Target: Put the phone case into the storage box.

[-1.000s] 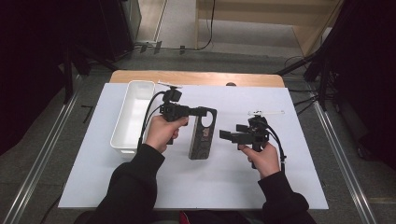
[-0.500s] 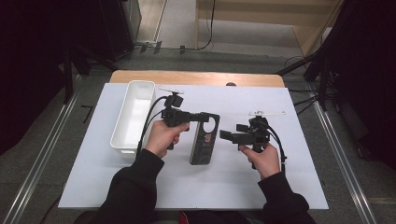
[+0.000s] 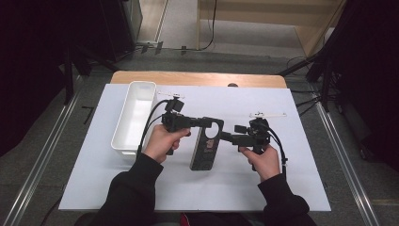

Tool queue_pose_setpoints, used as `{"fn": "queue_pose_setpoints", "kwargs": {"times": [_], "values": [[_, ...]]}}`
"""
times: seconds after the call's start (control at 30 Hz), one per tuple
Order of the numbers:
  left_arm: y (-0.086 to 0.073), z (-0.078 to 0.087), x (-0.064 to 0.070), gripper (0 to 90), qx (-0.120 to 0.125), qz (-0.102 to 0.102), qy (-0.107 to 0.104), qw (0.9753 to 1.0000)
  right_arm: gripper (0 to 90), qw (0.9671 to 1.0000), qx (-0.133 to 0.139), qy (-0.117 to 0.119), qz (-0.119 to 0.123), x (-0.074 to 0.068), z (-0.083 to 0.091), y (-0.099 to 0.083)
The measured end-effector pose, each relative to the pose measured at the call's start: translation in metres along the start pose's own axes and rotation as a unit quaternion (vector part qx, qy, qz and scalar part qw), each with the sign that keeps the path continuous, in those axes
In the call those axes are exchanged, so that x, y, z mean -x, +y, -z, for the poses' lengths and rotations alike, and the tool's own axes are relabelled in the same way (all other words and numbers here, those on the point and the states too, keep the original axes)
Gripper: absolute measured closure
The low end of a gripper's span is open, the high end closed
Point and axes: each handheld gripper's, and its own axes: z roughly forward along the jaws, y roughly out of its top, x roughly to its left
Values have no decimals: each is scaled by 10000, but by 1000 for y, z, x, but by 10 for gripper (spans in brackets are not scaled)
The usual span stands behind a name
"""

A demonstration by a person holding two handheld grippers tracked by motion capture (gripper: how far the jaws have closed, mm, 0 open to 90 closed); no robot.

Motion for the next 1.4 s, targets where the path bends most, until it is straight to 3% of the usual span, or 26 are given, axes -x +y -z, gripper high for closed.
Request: {"fn": "queue_pose_setpoints", "kwargs": {"times": [0.3, 0.37, 0.53, 0.77, 1.07, 1.27, 1.4], "values": [[-8, 4, -7, 796, 85, 26, -128, 9999, 89, 9999, -82, 78, 29, -1, -5, -1], [-9, 3, -7, 796, 111, 22, -189, 9998, 169, 9999, -85, 106, 49, -2, -6, -2], [-12, 2, -10, 796, 189, 152, -361, 9991, 202, 9998, -90, 189, 20, -1, -10, -2], [-15, 3, -13, 796, 244, 176, -431, 9986, 301, 9994, -88, 336, -23, 3, -12, -1], [-19, 0, -13, 797, 262, 116, -464, 9985, 404, 9984, -126, 542, -97, 5, -21, -1], [-20, 0, -14, 796, 294, 61, -489, 9983, 528, 9979, -149, 616, -137, 5, -24, -1], [-22, -1, -14, 796, 312, -85, -431, 9985, 622, 9971, -111, 727, -171, 5, -25, 0]]}}
